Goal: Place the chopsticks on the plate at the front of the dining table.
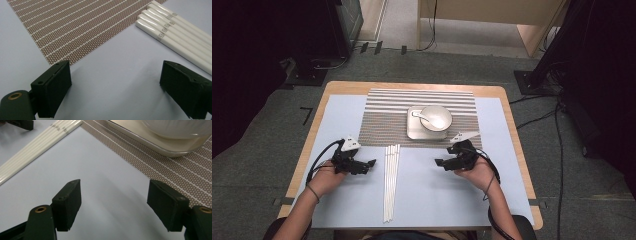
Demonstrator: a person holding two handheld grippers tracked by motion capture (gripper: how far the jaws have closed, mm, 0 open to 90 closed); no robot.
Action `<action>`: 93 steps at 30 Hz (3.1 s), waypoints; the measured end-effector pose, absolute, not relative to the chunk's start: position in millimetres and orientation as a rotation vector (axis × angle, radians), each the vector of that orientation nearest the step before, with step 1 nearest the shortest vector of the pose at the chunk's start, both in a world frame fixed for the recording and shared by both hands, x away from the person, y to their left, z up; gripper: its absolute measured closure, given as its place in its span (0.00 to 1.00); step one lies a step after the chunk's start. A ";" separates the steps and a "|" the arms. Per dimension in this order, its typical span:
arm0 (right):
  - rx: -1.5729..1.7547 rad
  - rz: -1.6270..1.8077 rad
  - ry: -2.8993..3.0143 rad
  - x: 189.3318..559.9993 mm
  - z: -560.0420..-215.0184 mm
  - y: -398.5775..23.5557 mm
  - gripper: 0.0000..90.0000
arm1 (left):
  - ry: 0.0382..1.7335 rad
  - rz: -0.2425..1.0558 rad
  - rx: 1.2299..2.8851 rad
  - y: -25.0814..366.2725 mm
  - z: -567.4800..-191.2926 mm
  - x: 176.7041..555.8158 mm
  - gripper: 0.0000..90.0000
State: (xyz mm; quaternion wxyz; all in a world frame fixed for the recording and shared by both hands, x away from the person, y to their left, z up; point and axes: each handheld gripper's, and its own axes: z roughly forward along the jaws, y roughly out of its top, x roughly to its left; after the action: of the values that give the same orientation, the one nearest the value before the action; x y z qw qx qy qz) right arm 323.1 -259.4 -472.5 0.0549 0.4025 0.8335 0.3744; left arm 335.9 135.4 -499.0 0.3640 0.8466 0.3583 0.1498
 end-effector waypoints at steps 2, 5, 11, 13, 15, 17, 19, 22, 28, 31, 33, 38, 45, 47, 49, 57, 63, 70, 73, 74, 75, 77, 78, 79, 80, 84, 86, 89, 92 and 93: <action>1.222 1.149 2.531 322.8 -473.2 -257.1 0.33 | 0.922 0.385 2.178 135.3 -499.0 335.9 0.11; 1.202 1.169 2.540 321.8 -474.7 -253.4 0.33 | 0.922 0.385 2.178 135.4 -499.0 336.0 0.11; 1.229 1.157 2.567 321.2 -475.8 -249.6 0.32 | 0.923 0.382 2.179 135.3 -498.9 336.3 0.11; 1.225 1.164 2.574 320.2 -474.5 -249.7 0.32 | 0.923 0.381 2.180 135.1 -498.9 336.5 0.10; 1.222 1.160 2.580 319.3 -474.2 -249.8 0.32 | 0.924 0.380 2.181 134.8 -498.9 336.5 0.10; 1.227 1.164 2.582 319.1 -473.9 -249.3 0.32 | 0.924 0.380 2.181 134.8 -498.8 336.5 0.10; 1.225 1.182 2.582 319.2 -472.5 -247.7 0.33 | 0.924 0.381 2.181 134.8 -498.8 336.5 0.10; 1.244 1.248 2.578 320.3 -470.0 -243.5 0.33 | 0.924 0.382 2.182 134.6 -498.9 336.5 0.10; 1.258 1.222 2.608 323.0 -475.3 -234.1 0.32 | 0.926 0.382 2.182 134.2 -498.8 336.6 0.10; 1.236 1.217 2.600 323.0 -475.3 -230.2 0.29 | 0.923 0.374 2.184 133.9 -499.0 337.1 0.09; 1.235 1.230 2.601 323.0 -474.6 -228.2 0.29 | 0.909 0.364 2.202 132.5 -499.3 337.5 0.04; 1.287 1.257 2.599 325.2 -473.3 -226.9 0.31 | 0.905 0.358 2.205 132.1 -499.4 337.9 0.02; 1.288 1.201 2.631 323.2 -474.5 -217.9 0.31 | 0.904 0.359 2.206 131.9 -499.5 337.9 0.02; 1.257 1.191 2.637 321.6 -474.6 -214.5 0.31 | 0.904 0.359 2.206 131.9 -499.5 337.9 0.02; 1.277 1.158 2.633 320.4 -474.6 -211.0 0.31 | 0.904 0.360 2.206 131.6 -499.6 337.9 0.02; 1.334 1.078 2.651 325.3 -471.4 -202.8 0.31 | 0.904 0.361 2.207 131.3 -499.6 338.0 0.02; 1.318 1.036 2.688 329.0 -470.1 -197.4 0.31 | 0.904 0.361 2.206 131.3 -499.7 337.9 0.02; 1.331 1.050 2.704 334.8 -464.9 -193.1 0.32 | 0.905 0.361 2.206 131.3 -499.7 337.9 0.02; 1.334 1.046 2.701 336.9 -463.1 -192.2 0.32 | 0.904 0.361 2.207 131.3 -499.7 337.9 0.02; 1.334 1.052 2.700 337.7 -462.5 -191.7 0.32 | 0.904 0.361 2.207 131.3 -499.7 337.9 0.02; 1.331 1.056 2.701 338.2 -462.1 -191.1 0.32 | 0.904 0.361 2.206 131.3 -499.7 337.9 0.02; 1.323 1.052 2.702 339.0 -461.8 -189.5 0.32 | 0.905 0.361 2.206 131.3 -499.7 337.8 0.02; 1.322 1.049 2.704 339.3 -461.9 -188.8 0.32 | 0.904 0.362 2.207 131.3 -499.7 337.8 0.02; 1.319 1.049 2.705 339.6 -462.1 -188.3 0.32 | 0.904 0.362 2.207 131.3 -499.7 337.8 0.02; 1.320 1.050 2.707 339.9 -462.4 -187.6 0.32 | 0.904 0.362 2.206 131.3 -499.7 337.8 0.02; 1.321 1.043 2.712 341.2 -462.0 -185.1 0.32 | 0.905 0.361 2.206 131.3 -499.7 337.8 0.02; 1.310 1.048 2.716 341.8 -460.7 -183.3 0.32 | 0.904 0.362 2.207 131.3 -499.7 337.8 0.02; 1.304 1.060 2.716 343.4 -458.6 -180.3 0.32 | 0.904 0.361 2.206 131.3 -499.7 337.8 0.02; 1.296 1.067 2.718 344.9 -457.3 -177.5 0.31 | 0.904 0.362 2.207 131.3 -499.7 337.8 0.02; 1.296 1.066 2.718 345.1 -456.9 -176.9 0.31 | 0.904 0.362 2.207 131.3 -499.7 337.8 0.02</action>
State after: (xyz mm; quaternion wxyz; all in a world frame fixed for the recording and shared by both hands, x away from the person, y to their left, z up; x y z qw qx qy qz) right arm 345.1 -176.9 -456.9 -0.0265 0.4056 0.8506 0.3336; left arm 337.8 131.3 -499.7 0.3567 0.8547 0.3503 0.1401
